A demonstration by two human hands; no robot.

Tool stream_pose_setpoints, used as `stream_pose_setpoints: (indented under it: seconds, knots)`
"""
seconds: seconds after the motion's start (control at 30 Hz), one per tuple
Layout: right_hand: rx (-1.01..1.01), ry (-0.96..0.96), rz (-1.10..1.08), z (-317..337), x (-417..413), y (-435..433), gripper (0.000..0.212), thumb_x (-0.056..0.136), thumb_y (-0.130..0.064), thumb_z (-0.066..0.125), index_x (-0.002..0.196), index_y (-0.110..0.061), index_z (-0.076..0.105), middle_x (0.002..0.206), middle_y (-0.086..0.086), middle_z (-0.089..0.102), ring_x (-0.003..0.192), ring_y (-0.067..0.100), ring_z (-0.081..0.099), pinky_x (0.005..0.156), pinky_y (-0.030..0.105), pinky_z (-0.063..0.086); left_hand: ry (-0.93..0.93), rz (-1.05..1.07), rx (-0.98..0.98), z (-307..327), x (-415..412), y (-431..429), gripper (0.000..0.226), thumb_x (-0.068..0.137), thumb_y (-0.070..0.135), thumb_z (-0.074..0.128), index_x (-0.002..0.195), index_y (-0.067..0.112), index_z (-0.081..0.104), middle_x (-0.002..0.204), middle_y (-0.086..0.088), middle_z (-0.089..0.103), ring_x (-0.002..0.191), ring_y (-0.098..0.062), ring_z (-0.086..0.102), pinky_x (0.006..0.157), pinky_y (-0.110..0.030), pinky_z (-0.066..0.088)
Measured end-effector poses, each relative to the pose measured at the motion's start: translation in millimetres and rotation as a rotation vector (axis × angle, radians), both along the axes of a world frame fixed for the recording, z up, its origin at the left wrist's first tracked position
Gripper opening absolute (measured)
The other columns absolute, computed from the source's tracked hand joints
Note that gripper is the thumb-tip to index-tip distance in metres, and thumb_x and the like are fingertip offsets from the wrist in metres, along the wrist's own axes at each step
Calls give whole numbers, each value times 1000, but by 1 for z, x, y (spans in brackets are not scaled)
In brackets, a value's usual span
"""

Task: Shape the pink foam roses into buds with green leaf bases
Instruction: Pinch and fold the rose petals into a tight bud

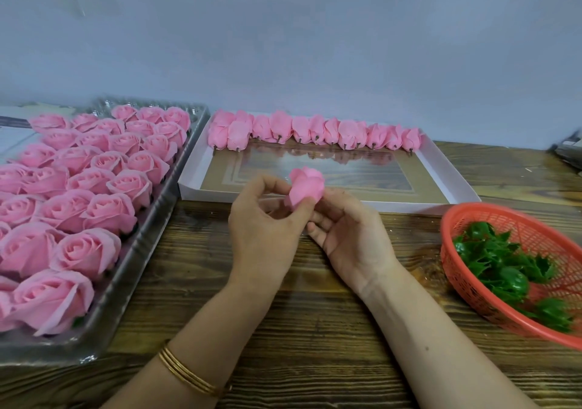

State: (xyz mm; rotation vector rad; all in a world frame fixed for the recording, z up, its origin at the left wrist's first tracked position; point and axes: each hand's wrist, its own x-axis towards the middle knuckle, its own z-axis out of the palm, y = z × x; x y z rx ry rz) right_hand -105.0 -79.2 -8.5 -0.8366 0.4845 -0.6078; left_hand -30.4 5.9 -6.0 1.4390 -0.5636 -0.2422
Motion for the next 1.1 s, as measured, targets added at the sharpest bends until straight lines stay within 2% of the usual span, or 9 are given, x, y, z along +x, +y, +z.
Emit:
stream_pose_setpoints:
  seconds: [0.1,0.17,0.27,0.37,0.53,0.67,0.93,1.03,1.1]
  knots:
    - [-37,41,10,1,1,3,46,68,-17,66,110,1,58,106,26,59,87,28,56,74,28,46,29,-31,-8,-3,-1,3,25,72,9,84,84,14,63,78,-6,74,73,-19,73,66,-28,59]
    - [-39,41,8,0,0,2,43,68,-14,66,107,2,58,108,28,60,97,32,52,78,32,45,25,-56,-15,-4,-2,4,25,73,6,84,86,11,63,79,-10,73,73,-21,73,67,-29,59]
    - [-46,43,10,-1,-1,1,21,67,-13,68,87,-8,60,96,23,66,89,29,56,77,31,47,27,-98,-34,-5,-2,5,24,74,3,82,85,10,62,82,-14,73,73,-22,73,66,-25,58]
    - [-48,44,17,-1,-2,0,19,68,-13,68,85,-11,60,98,24,63,82,23,57,67,25,47,45,-140,-53,-4,-1,6,19,78,0,77,85,10,62,80,-12,74,72,-22,73,67,-26,58]
    - [-34,23,3,-1,-3,-2,17,67,-14,68,82,-12,62,77,8,65,69,14,58,57,19,49,74,-206,-119,-3,1,6,13,85,-4,69,82,7,62,72,-2,74,68,-7,71,62,-13,51]
    - [-34,6,23,-2,-4,-3,16,69,-14,68,83,-12,61,77,7,67,71,13,61,61,21,53,57,-219,-126,-2,3,7,12,85,-5,68,82,5,62,68,2,73,68,-3,69,64,-12,51]
    - [-16,-35,55,-1,-3,-2,19,72,-10,66,90,-11,60,91,11,71,78,17,66,73,27,57,167,-201,-150,1,7,6,16,79,-8,71,86,3,61,90,-19,68,82,-17,65,78,-26,56]
    - [-27,-22,40,-2,-3,-3,20,71,-11,68,90,-11,60,95,13,69,76,15,65,69,23,57,252,-232,-159,0,8,6,19,81,-8,69,91,5,60,89,-9,68,77,-8,67,72,-18,55]
    - [-29,-16,30,-3,-3,-2,21,70,-12,69,89,-11,60,89,11,68,72,13,64,65,22,56,315,-266,-133,-3,10,5,20,83,-4,68,97,9,61,93,-3,68,84,-8,67,76,-20,55]
